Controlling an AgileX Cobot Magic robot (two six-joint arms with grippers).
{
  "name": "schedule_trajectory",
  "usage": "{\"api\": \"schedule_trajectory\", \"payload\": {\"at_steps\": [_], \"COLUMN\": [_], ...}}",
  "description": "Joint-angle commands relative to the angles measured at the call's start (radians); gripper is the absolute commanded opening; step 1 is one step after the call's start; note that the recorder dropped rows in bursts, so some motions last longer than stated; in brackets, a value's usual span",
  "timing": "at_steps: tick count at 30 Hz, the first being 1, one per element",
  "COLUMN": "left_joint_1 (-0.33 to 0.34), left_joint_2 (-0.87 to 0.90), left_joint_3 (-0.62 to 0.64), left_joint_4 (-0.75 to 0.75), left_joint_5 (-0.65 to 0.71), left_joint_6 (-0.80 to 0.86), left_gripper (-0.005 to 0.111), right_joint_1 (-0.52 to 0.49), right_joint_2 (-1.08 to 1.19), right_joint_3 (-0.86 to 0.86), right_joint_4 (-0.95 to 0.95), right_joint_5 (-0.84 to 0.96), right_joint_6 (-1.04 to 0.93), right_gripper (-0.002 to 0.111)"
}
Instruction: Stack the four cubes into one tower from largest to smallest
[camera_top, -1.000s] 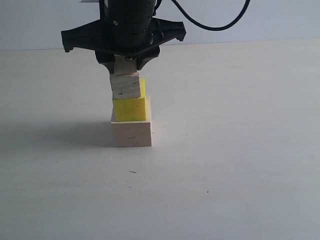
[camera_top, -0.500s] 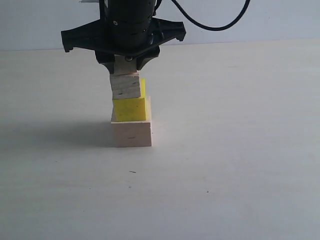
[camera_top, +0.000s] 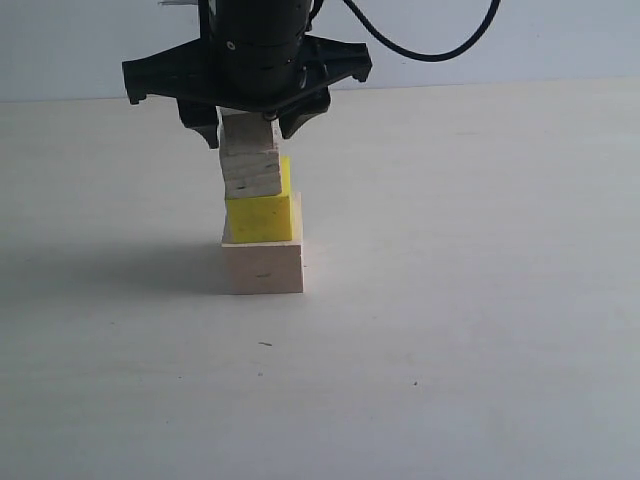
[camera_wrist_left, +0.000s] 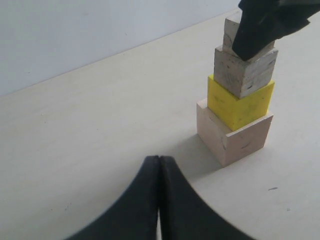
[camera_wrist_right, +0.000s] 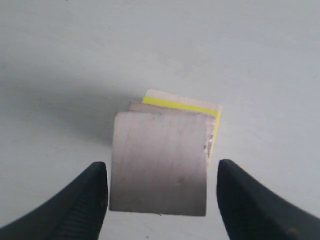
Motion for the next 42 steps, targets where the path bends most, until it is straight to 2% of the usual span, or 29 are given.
{"api": "schedule_trajectory", "payload": {"at_steps": [1,42], "left_joint_1": [0.003,0.003], "left_joint_2": [-0.004,-0.004], "left_joint_3": [-0.009,-0.009], "left_joint_4": [-0.005,-0.005], "left_joint_5": [-0.013,-0.013], "left_joint_6": [-0.009,-0.009], "left_gripper": [0.0,0.0], "right_joint_1": [0.002,0.002], "right_joint_2": [-0.002,-0.002], "right_joint_3": [-0.008,-0.008], "right_joint_4": [-0.014,0.058], "right_joint_5": [-0.006,0.01], "right_joint_6": [0.004,0.006], "right_gripper": [0.061,0.061]}}
